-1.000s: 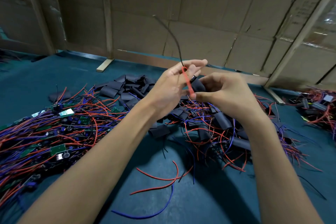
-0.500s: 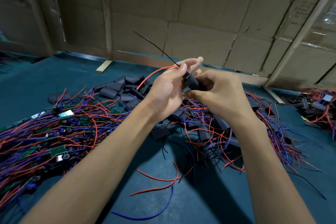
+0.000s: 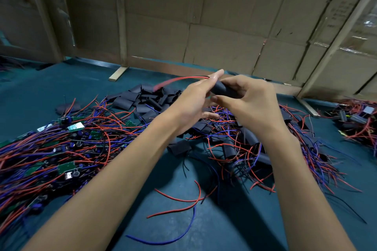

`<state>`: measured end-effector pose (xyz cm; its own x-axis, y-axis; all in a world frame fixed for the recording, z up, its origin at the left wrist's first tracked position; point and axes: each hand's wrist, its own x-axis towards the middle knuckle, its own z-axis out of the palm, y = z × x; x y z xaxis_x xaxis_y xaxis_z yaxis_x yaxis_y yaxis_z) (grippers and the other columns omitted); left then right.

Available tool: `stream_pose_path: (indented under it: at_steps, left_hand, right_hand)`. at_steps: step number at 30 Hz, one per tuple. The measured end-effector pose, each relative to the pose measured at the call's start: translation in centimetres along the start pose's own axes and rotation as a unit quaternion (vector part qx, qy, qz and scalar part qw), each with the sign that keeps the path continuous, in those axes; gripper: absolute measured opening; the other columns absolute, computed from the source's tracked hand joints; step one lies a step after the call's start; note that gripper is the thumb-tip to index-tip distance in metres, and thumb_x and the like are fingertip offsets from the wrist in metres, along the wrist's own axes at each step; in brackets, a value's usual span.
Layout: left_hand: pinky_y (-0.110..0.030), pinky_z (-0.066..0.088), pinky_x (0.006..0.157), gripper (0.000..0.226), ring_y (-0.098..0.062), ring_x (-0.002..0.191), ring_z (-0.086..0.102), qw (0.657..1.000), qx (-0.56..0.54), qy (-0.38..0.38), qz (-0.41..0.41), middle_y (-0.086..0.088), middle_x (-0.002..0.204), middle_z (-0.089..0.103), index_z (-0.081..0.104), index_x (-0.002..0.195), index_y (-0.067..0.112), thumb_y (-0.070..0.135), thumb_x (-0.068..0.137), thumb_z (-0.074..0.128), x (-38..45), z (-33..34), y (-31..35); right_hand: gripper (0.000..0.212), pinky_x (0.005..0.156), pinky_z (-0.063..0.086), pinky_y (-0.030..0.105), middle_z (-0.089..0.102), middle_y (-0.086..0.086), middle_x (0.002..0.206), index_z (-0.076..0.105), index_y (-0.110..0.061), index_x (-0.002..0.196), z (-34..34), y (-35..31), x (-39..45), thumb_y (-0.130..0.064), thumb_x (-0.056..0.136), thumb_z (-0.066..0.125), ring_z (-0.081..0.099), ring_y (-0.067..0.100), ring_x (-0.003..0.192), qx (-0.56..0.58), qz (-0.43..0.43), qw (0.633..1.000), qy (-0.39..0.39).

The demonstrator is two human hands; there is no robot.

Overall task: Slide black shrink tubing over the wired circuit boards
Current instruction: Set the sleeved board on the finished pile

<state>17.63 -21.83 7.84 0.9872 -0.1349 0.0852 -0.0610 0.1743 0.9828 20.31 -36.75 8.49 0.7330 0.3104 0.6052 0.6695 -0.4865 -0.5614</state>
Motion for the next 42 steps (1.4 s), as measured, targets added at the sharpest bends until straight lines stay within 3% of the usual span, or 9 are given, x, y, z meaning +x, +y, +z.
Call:
stream_pose_path:
  at_steps: [4, 9, 12, 18, 25, 28, 30, 35, 42]
  left_hand:
    - [-0.039, 0.055, 0.093, 0.058, -0.014, 0.123, 0.057, 0.962, 0.267, -0.029, -0.057, 0.010, 0.152, 0.046, 0.040, 0.151, 0.032, 0.062, 0.102, 0.032, -0.4, -1.9, 1.3]
    - [-0.024, 0.051, 0.073, 0.040, -0.008, 0.081, 0.063, 0.810, 0.574, -0.017, -0.119, 0.014, 0.099, 0.067, 0.067, 0.118, 0.030, 0.059, 0.099, 0.047, -2.4, -8.1, 4.1]
    - [-0.034, 0.045, 0.104, 0.042, -0.022, 0.118, 0.060, 0.744, 0.640, 0.051, -0.186, -0.002, 0.132, 0.065, 0.068, 0.127, 0.019, 0.047, 0.096, 0.061, -2.9, -12.2, 4.5]
    - [-0.033, 0.047, 0.102, 0.056, -0.025, 0.121, 0.060, 0.636, 0.692, 0.017, -0.340, -0.005, 0.131, 0.065, 0.066, 0.130, 0.015, 0.042, 0.083, 0.079, -3.8, -15.4, 2.8]
    - [-0.037, 0.054, 0.095, 0.027, -0.029, 0.103, 0.068, 0.686, 0.658, 0.053, -0.305, -0.004, 0.098, 0.073, 0.074, 0.099, 0.014, 0.022, 0.076, 0.087, -3.0, -15.9, 1.5]
    - [-0.032, 0.054, 0.087, 0.017, -0.026, 0.093, 0.069, 0.707, 0.645, 0.069, -0.281, -0.001, 0.089, 0.073, 0.077, 0.084, 0.019, 0.025, 0.073, 0.088, -2.9, -16.1, 1.5]
    - [-0.031, 0.052, 0.087, 0.012, -0.023, 0.089, 0.067, 0.715, 0.643, 0.072, -0.265, 0.002, 0.087, 0.073, 0.076, 0.078, 0.024, 0.026, 0.075, 0.087, -3.0, -16.0, 1.7]
    - [-0.028, 0.046, 0.082, 0.011, -0.016, 0.086, 0.061, 0.767, 0.607, 0.073, -0.197, 0.007, 0.088, 0.069, 0.073, 0.083, 0.030, 0.023, 0.080, 0.081, -2.8, -15.5, 2.3]
    - [-0.017, 0.043, 0.075, 0.011, -0.006, 0.084, 0.064, 0.908, 0.409, 0.094, -0.012, 0.008, 0.090, 0.073, 0.074, 0.097, 0.023, 0.022, 0.087, 0.077, -3.8, -14.8, 4.6]
  right_hand:
    - [0.031, 0.084, 0.058, 0.044, 0.078, -0.001, 0.093, 0.078, -0.018, 0.106, -2.0, 0.5, 0.2, -0.023, 0.077, 0.086, 0.073, 0.017, 0.087, -0.008, 0.019, 1.000, 0.019]
    - [0.029, 0.084, 0.058, 0.041, 0.077, 0.000, 0.091, 0.080, -0.019, 0.106, -5.6, 2.0, 0.1, -0.027, 0.078, 0.083, 0.068, 0.010, 0.082, -0.050, 0.035, 0.996, 0.068]
    - [0.028, 0.080, 0.055, 0.034, 0.076, 0.000, 0.085, 0.080, -0.019, 0.104, -7.1, 3.1, -0.2, -0.027, 0.077, 0.083, 0.065, 0.008, 0.078, -0.070, 0.058, 0.991, 0.103]
    - [0.028, 0.073, 0.051, 0.020, 0.076, -0.002, 0.084, 0.080, -0.018, 0.103, -7.9, 4.8, -0.6, -0.023, 0.076, 0.087, 0.065, 0.008, 0.078, -0.101, 0.143, 0.982, 0.073]
    - [0.082, 0.110, 0.037, 0.044, 0.054, 0.011, 0.146, 0.054, -0.021, 0.145, -6.6, 4.0, -0.7, -0.039, 0.073, 0.089, 0.047, 0.030, 0.136, -0.273, 0.219, 0.935, -0.064]
    - [0.057, 0.106, 0.044, 0.037, 0.064, 0.000, 0.123, 0.066, -0.027, 0.128, -5.0, 0.8, -0.5, -0.031, 0.075, 0.088, 0.058, 0.016, 0.118, -0.156, 0.051, 0.986, 0.000]
    - [0.032, 0.092, 0.053, 0.032, 0.073, -0.011, 0.101, 0.074, -0.026, 0.108, -2.5, -1.2, -0.4, -0.022, 0.079, 0.087, 0.067, 0.004, 0.093, -0.046, 0.020, 0.992, -0.111]
    - [0.051, 0.089, 0.041, 0.017, 0.070, -0.004, 0.126, 0.067, -0.025, 0.132, 6.3, -1.8, -2.2, -0.028, 0.082, 0.081, 0.062, 0.011, 0.113, -0.176, -0.019, 0.890, -0.419]
    - [0.029, 0.083, 0.051, 0.033, 0.074, 0.002, 0.103, 0.075, -0.025, 0.114, 7.7, -0.5, -2.8, -0.028, 0.085, 0.079, 0.065, 0.023, 0.100, -0.174, -0.012, 0.889, -0.423]
